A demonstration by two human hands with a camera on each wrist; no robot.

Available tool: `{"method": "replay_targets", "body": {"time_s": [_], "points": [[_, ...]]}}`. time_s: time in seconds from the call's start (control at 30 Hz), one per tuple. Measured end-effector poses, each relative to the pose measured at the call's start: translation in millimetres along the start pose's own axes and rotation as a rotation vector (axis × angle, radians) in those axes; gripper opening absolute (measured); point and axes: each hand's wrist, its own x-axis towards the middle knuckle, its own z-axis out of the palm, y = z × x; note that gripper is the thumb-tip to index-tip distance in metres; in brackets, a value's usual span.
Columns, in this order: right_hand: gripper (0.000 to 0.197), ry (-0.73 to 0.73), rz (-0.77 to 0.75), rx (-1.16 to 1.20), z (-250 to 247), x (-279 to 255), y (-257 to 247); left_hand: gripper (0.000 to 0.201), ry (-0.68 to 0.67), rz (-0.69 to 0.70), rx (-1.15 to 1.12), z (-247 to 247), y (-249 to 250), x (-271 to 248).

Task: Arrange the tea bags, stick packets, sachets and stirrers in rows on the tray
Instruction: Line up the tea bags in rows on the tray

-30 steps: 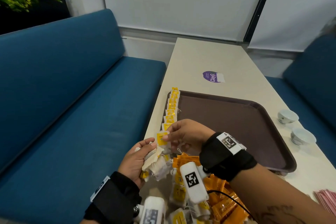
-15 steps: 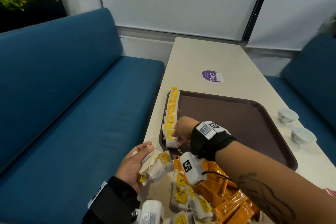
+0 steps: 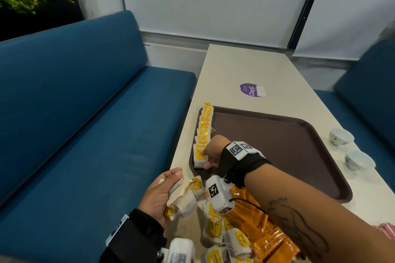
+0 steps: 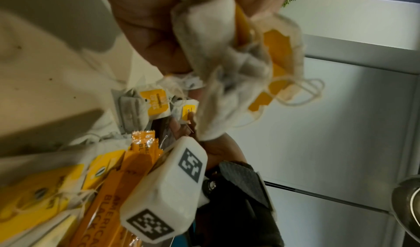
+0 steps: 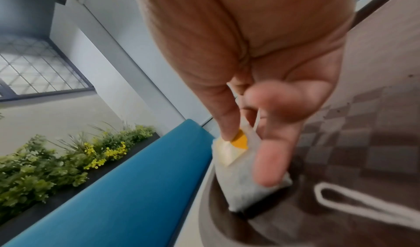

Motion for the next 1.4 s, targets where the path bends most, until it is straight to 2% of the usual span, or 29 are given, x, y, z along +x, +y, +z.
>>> {"method": "replay_targets", "body": {"time_s": [0.1,0.2,0.33,0.47,0.53,0.63,0.77,1.03,1.17,1.4], "points": [[0.035,0.061,-0.03,-0.003,-5,-14,-3,0.008,0.001,0.004,-0.004,3,1,-3],[0.025,0.109,-0.16,-0.01,-10,-44,-4,0.008,-0.002,0.006,-0.015,7,2,-5],[0.017,-0.035,-0.288,0.082,-9,-93,5,0.011,-0.004,0.015,-0.022,14,2,-6],[0.022,-0.202,-0.283,0.088,0,-118,16,0.01,-0.032,0.019,0.004,19,4,-8],[0.028,-0.232,-0.261,0.125,6,-122,22,0.01,-0.04,0.01,0.001,22,5,-9],[0.037,-0.219,-0.243,0.14,14,-125,27,0.008,-0.026,0.021,-0.013,22,3,-9],[0.038,-0.235,-0.237,0.148,17,-129,29,0.009,-0.003,0.034,-0.026,20,0,-7],[0.03,-0.267,-0.217,0.176,16,-129,28,0.012,0.036,0.024,-0.03,13,-4,0],[0.032,-0.241,-0.224,0.187,24,-129,26,0.01,0.013,-0.001,-0.035,16,-6,-1],[0.02,-0.222,-0.246,0.258,16,-129,33,0.009,0.034,0.016,-0.045,15,-8,5]]}}
